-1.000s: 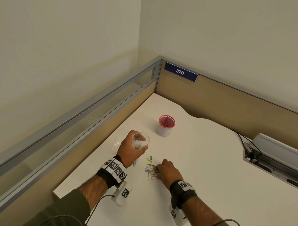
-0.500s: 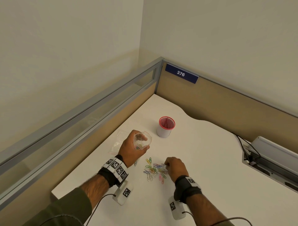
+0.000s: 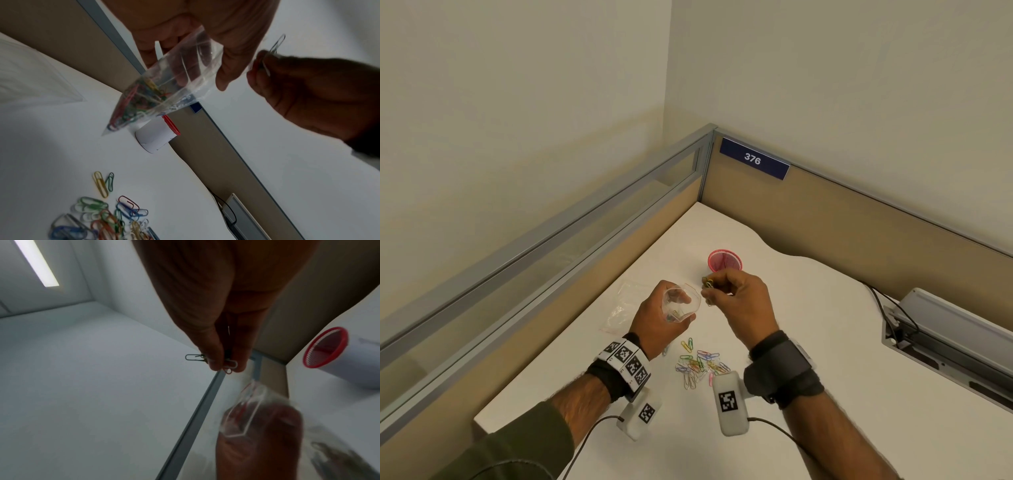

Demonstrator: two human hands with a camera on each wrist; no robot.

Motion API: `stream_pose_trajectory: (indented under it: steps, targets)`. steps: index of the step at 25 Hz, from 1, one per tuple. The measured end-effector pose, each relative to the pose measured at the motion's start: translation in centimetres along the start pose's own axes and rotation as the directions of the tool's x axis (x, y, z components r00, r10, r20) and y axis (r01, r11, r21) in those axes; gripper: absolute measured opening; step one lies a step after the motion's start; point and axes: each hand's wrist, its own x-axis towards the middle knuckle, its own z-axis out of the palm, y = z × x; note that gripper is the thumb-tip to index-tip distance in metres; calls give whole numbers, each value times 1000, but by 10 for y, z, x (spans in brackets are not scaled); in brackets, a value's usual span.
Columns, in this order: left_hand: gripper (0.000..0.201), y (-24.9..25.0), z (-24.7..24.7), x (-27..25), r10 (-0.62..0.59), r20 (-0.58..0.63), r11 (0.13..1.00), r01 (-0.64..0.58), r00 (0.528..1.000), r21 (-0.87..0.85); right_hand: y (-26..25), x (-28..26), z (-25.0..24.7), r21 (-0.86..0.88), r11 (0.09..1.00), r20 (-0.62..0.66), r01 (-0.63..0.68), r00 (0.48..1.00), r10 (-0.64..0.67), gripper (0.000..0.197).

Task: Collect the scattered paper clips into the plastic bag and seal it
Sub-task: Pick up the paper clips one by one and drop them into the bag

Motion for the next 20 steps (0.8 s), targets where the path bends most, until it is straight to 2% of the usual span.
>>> stream_pose_trajectory:
  steps: [7,10,13,15,17,18,20]
  targets:
    - [44,8,4,1,-11,-19,998,12,1000,57,-17,1,28,-62,997,96,46,995,-40,9]
    - [45,7,3,2,6,-10,999,-6,1000,51,-17,1,25,-80,994,37,71,997,-68,8]
    - [44,5,0,0,6,-8,1000,-6,1000,9,-5,4,12,-20,998,-57,67,996,-68,14]
    - [42,5,-3,-2,14,-22,1000,-14,1000,10,21,4,3,-103,995,-72,11,997,-18,14]
    - [40,4,-7,-3,4,-33,1000,-4,999,2,65,-2,-4,-297,949,-30,-106,994,102,13]
    - [39,3,-9,-2,-6,-38,1000,6,999,-9,86,-9,-6,-394,902,10,-178,980,198,17]
    - [39,2,-11,-3,-13,-42,1000,12,999,-24,121,-29,-3,-542,791,98,-286,913,397,39]
